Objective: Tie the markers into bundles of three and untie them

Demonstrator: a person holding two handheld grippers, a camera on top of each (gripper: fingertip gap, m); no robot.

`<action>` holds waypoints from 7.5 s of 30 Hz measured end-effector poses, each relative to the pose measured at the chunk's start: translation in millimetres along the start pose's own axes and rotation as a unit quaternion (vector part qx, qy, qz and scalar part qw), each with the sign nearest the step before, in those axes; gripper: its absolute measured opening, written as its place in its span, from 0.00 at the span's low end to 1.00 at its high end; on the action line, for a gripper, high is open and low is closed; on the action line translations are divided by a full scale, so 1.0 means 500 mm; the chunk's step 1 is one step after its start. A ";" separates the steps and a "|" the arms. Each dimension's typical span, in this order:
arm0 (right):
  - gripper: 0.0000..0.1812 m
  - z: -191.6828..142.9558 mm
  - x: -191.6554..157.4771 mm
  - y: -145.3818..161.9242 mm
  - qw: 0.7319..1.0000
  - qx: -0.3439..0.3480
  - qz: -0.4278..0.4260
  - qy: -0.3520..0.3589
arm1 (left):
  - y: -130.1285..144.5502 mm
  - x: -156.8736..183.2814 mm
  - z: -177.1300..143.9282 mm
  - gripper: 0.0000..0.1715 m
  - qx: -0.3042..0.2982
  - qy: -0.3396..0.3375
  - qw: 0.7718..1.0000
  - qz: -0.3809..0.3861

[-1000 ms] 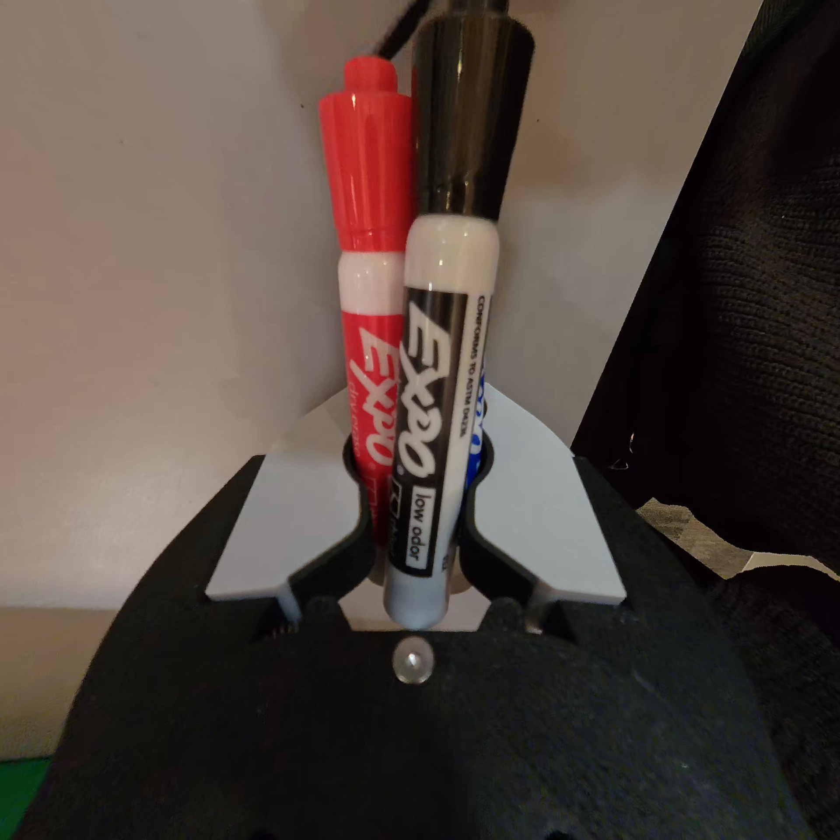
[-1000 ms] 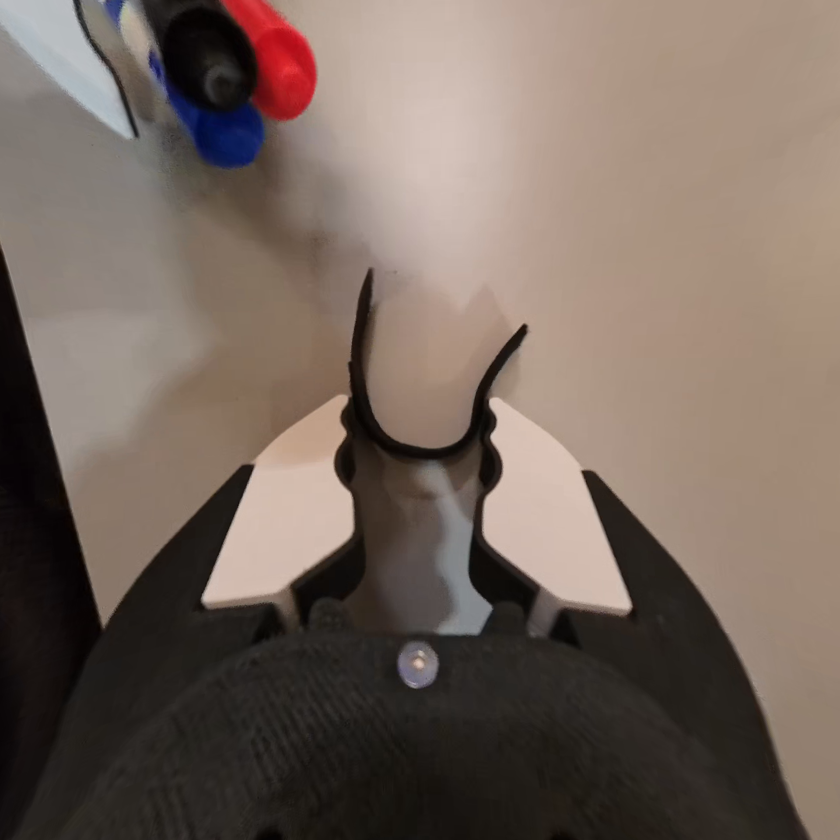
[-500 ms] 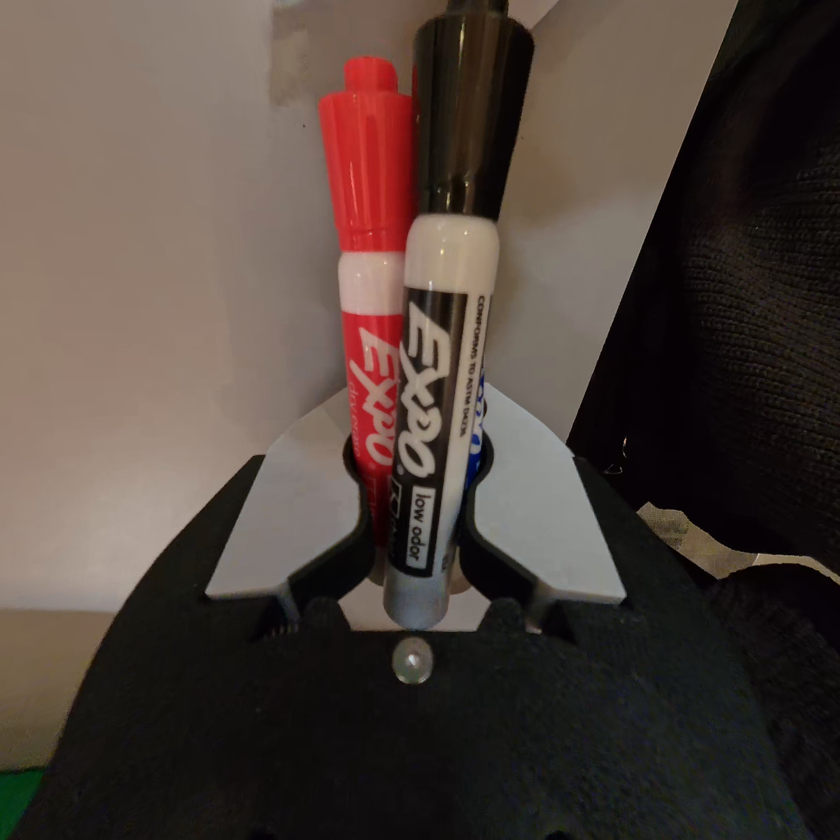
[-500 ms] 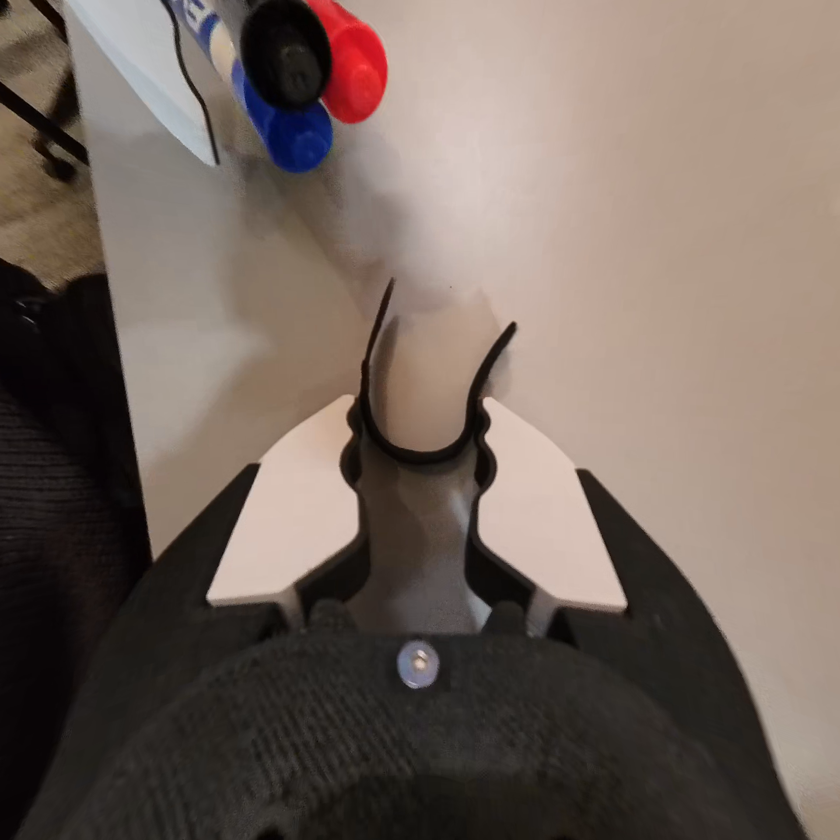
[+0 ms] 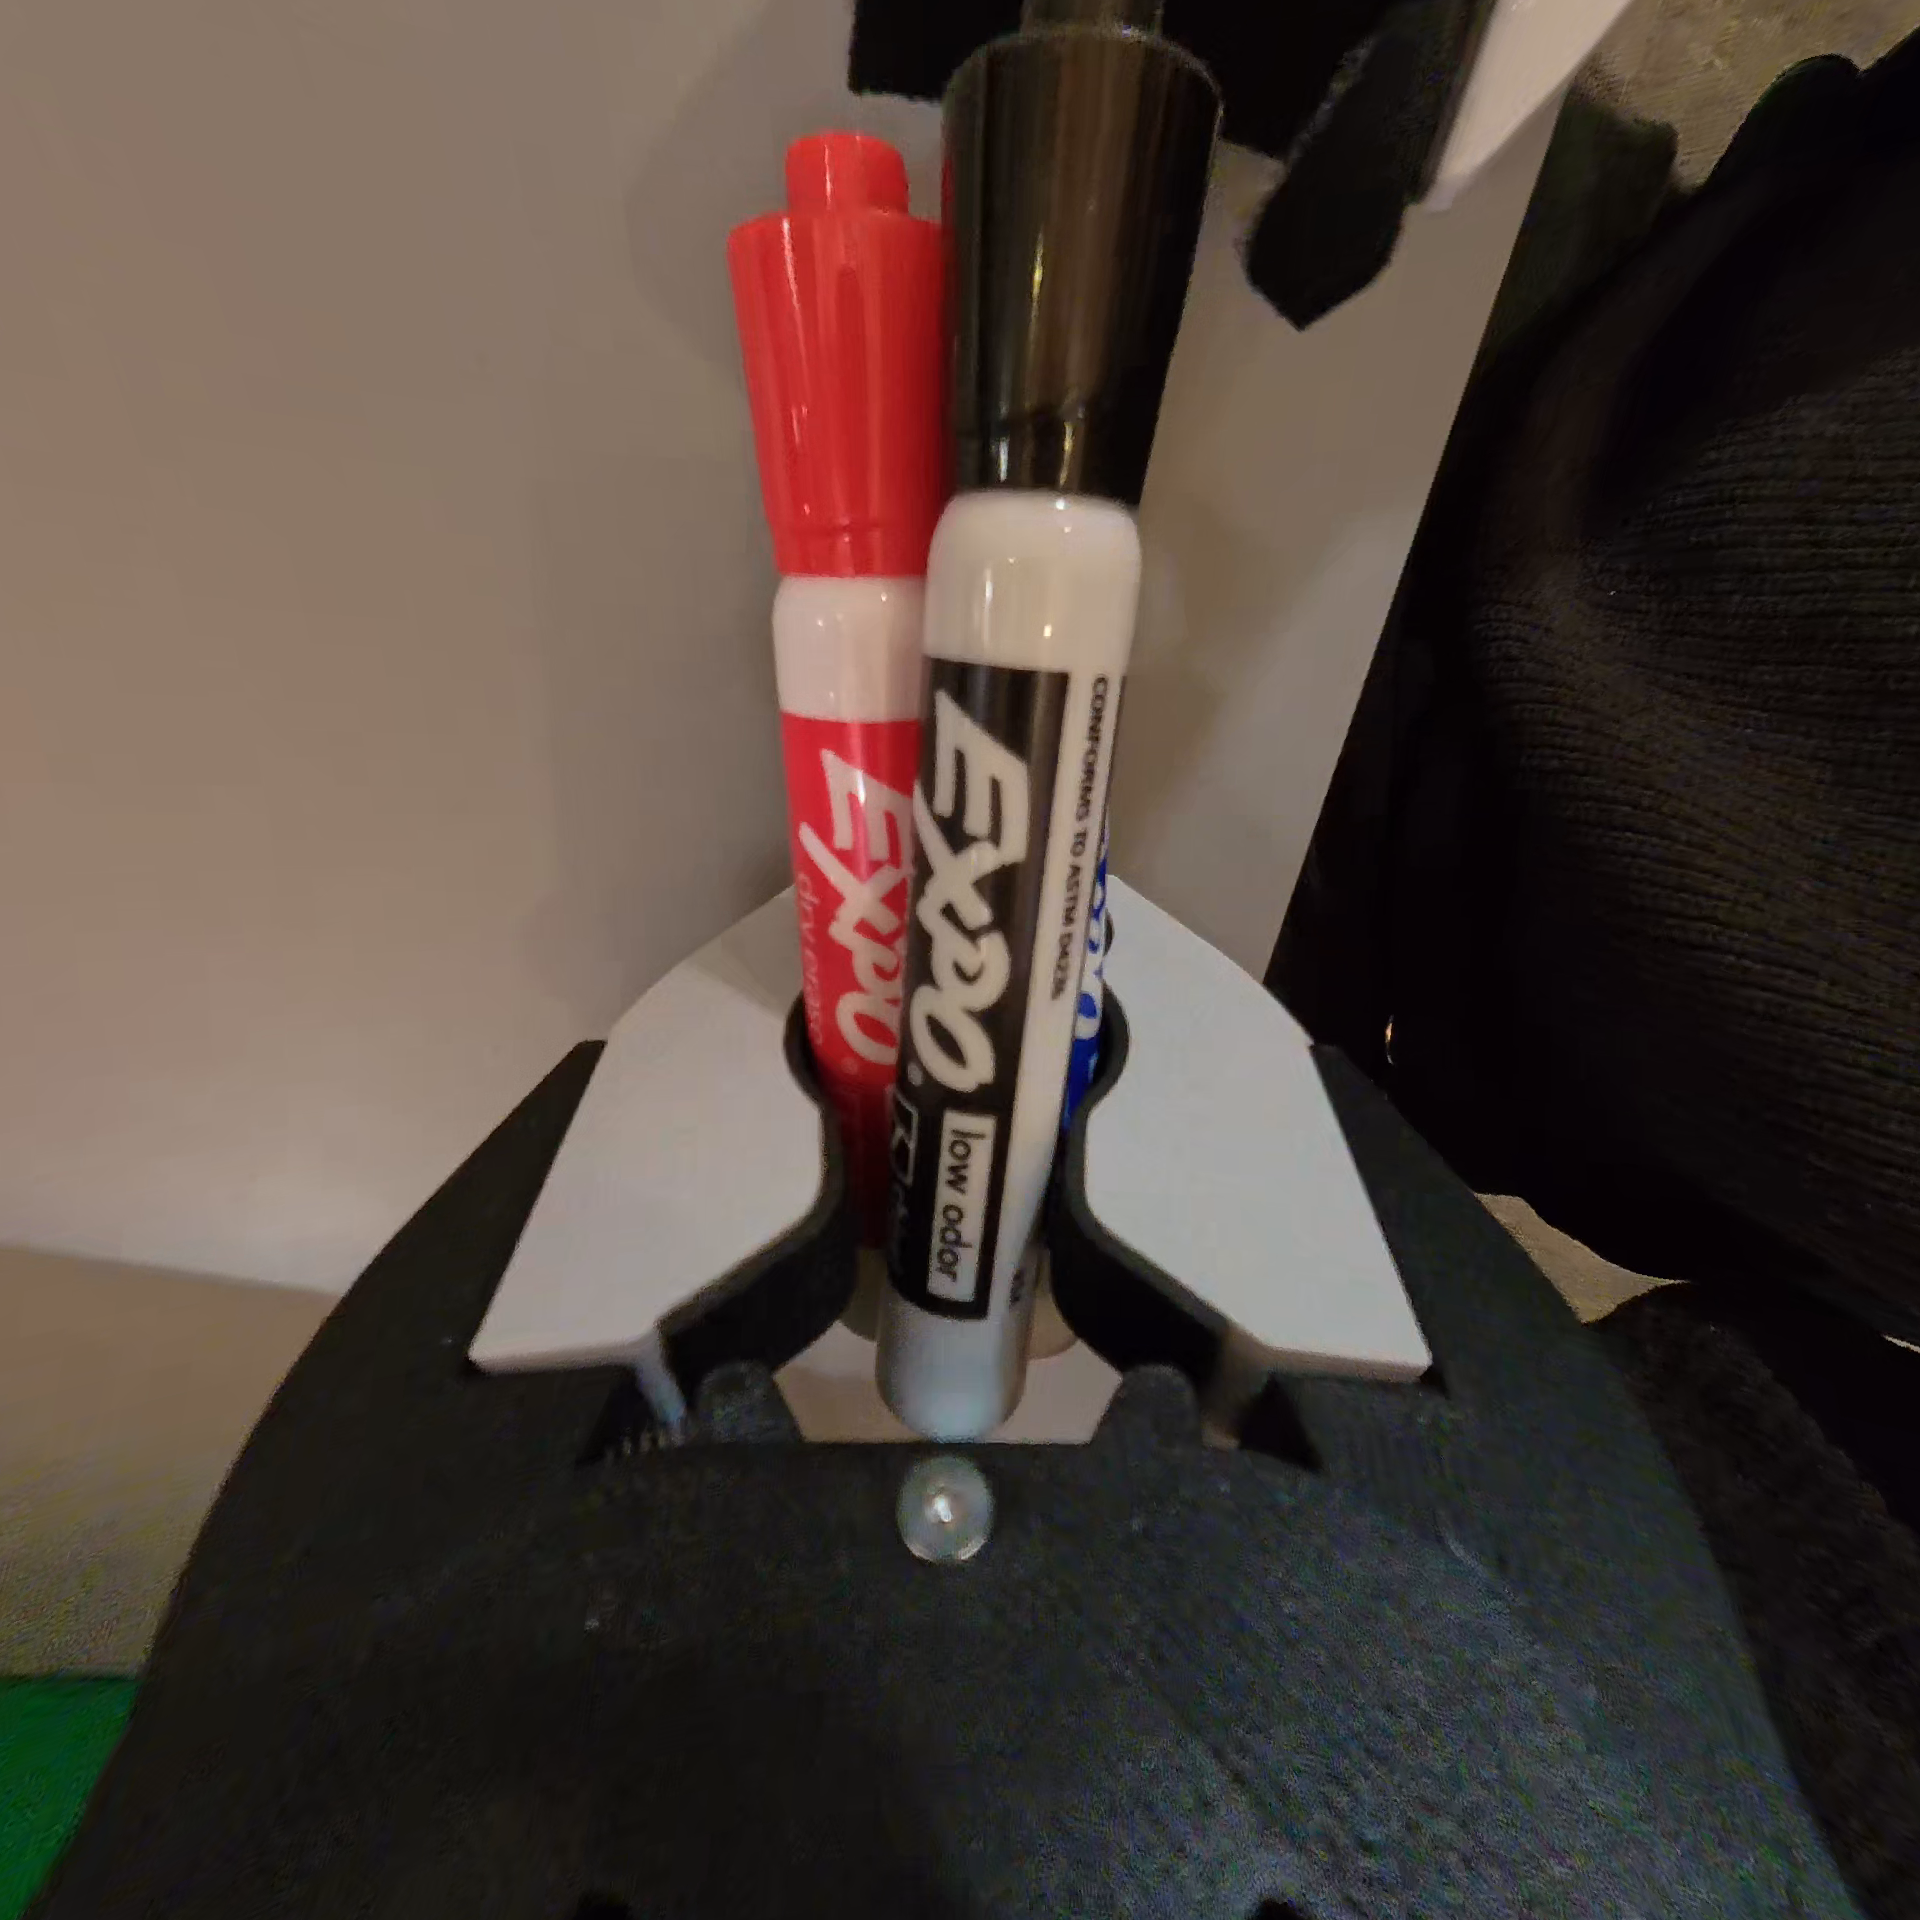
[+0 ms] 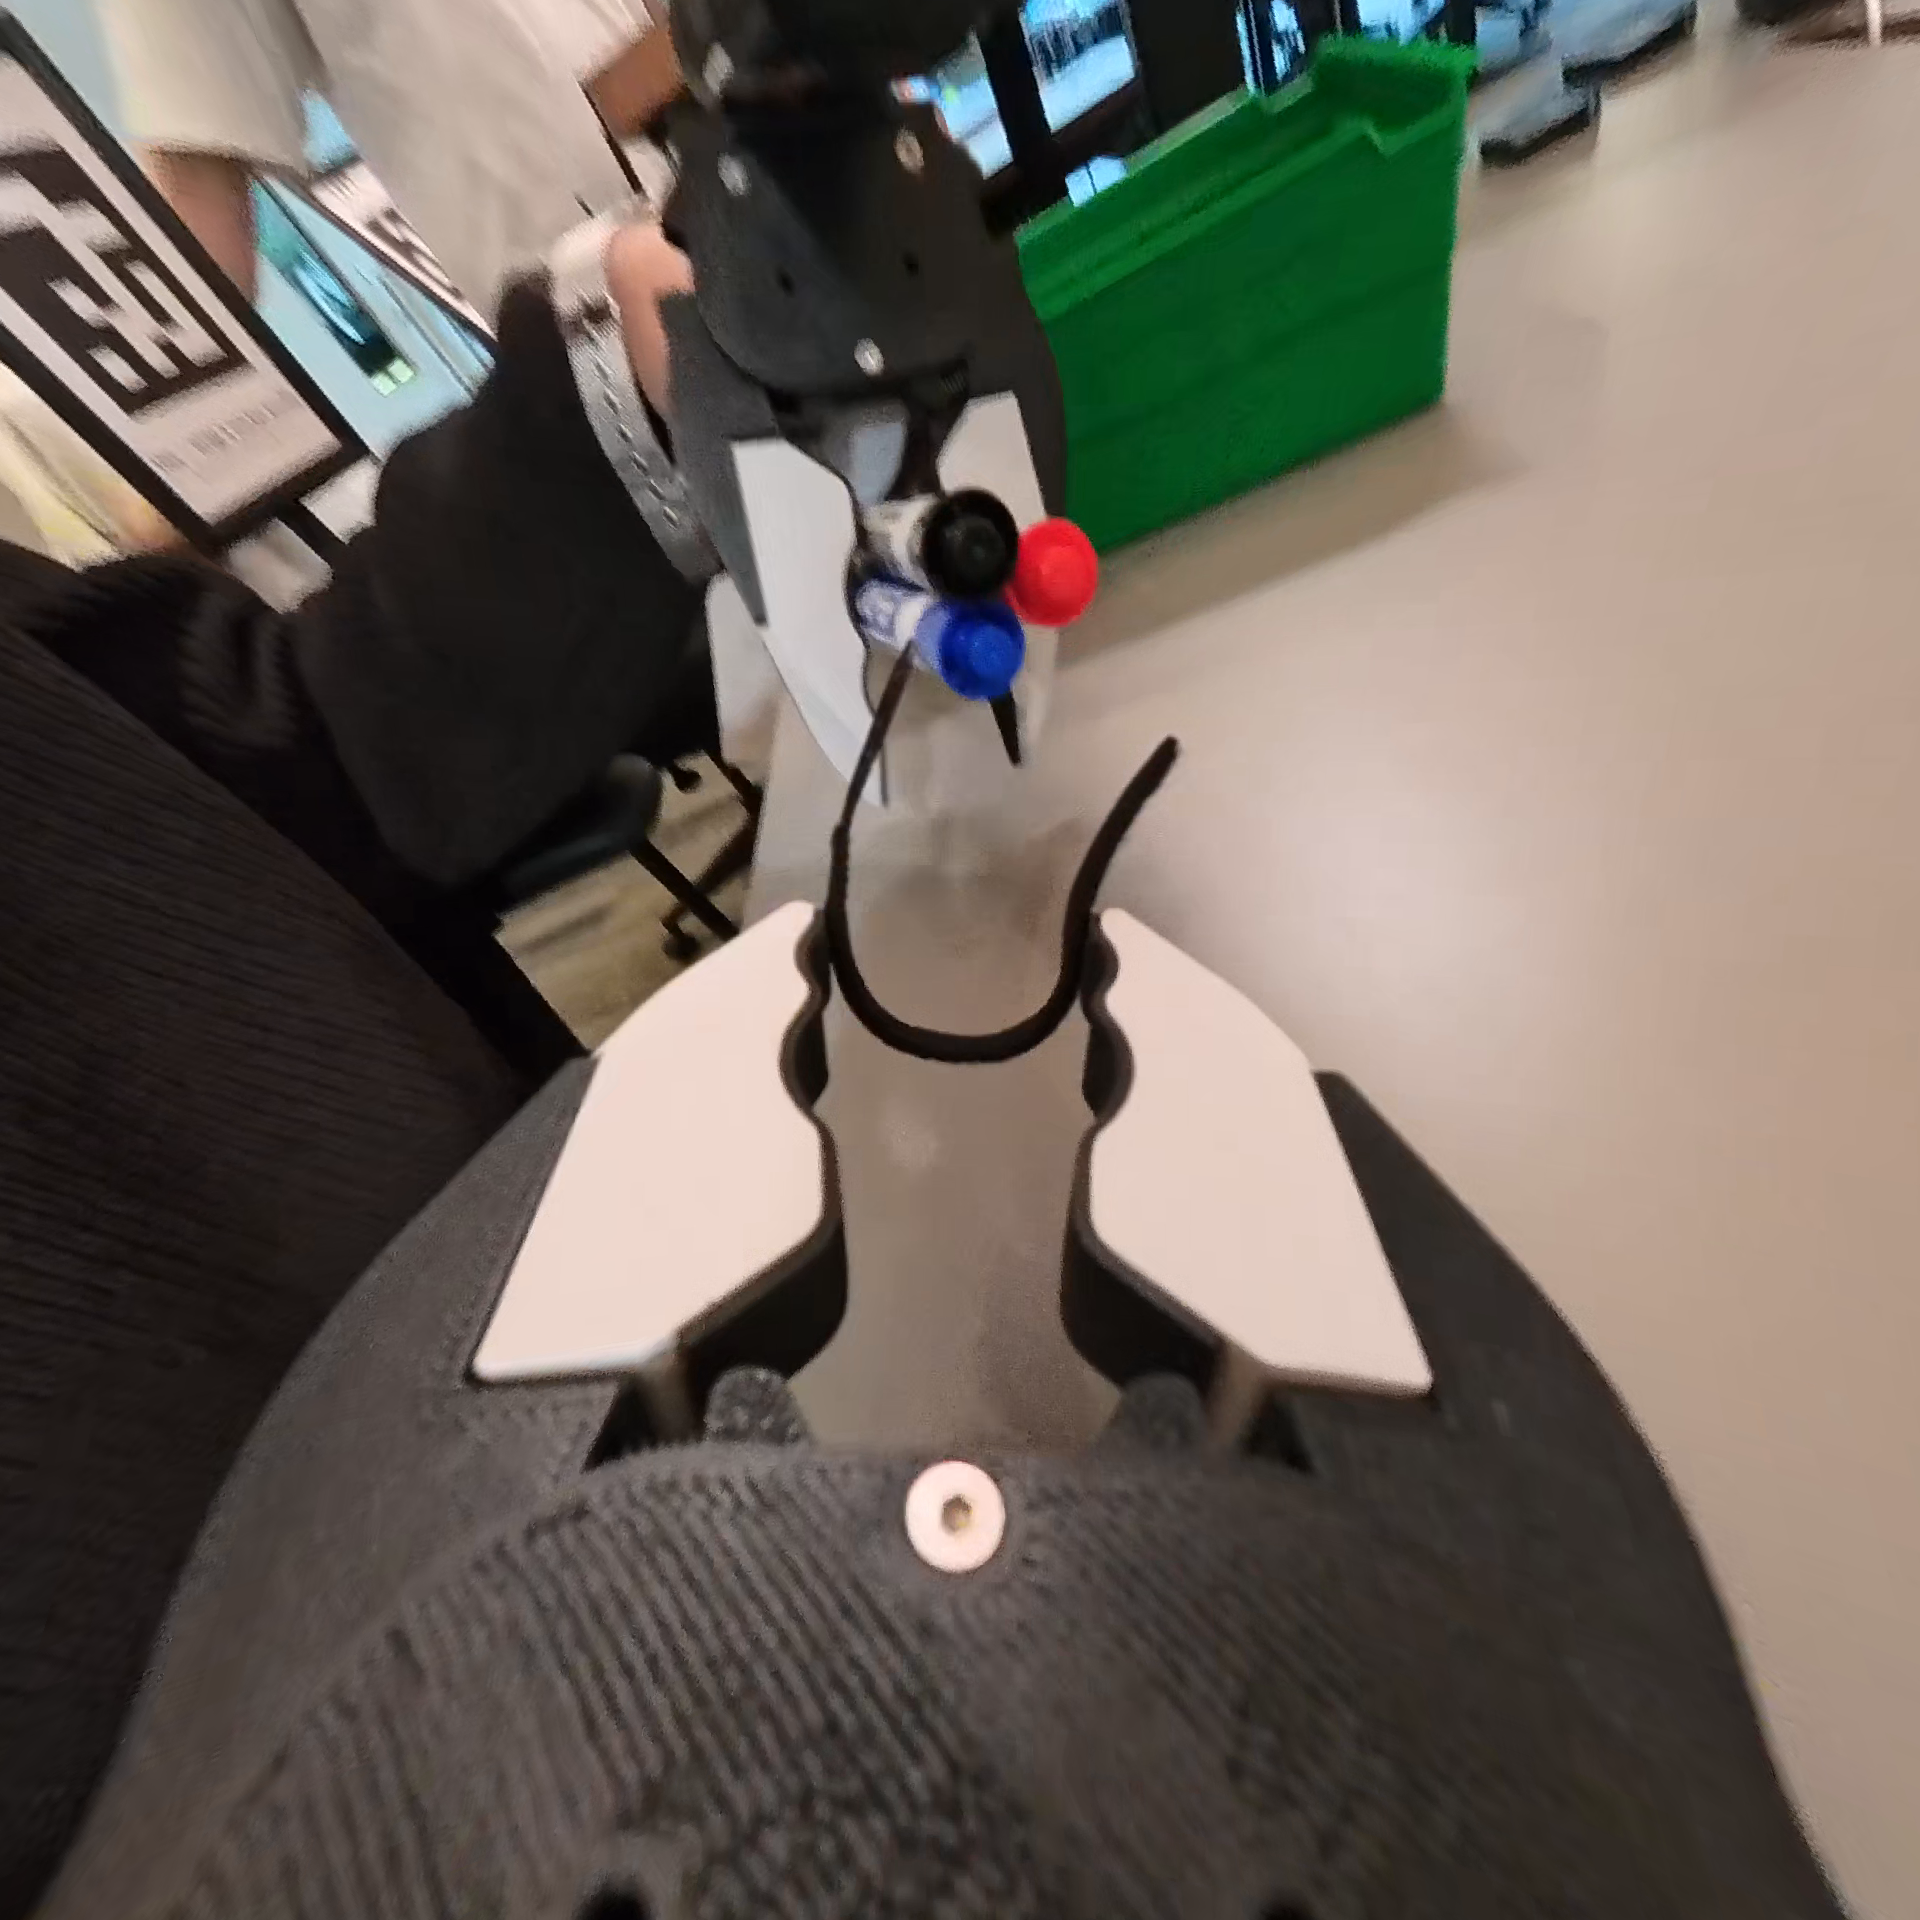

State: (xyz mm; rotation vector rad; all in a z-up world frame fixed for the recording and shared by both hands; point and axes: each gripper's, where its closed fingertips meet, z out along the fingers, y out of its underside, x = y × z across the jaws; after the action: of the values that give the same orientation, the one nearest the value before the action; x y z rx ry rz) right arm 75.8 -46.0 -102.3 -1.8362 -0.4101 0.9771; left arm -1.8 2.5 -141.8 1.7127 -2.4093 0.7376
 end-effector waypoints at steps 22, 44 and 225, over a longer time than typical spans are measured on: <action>0.27 0.077 -0.056 -0.042 0.988 0.134 0.050 -0.062 | -0.041 0.055 0.024 0.27 -0.017 0.023 0.999 0.045; 0.27 0.067 -0.039 -0.042 0.986 0.125 0.091 -0.065 | -0.042 0.061 0.054 0.27 -0.048 0.026 0.998 0.041; 0.10 -0.190 0.073 0.159 0.904 -0.103 0.024 0.414 | 0.048 -0.065 0.063 0.27 -0.071 -0.185 0.980 -0.025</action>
State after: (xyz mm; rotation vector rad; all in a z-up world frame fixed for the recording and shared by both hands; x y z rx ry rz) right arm 160.8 -116.9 -169.1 -2.2610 0.0664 0.1137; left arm -5.6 23.2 -188.8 1.9890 -2.5569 0.2455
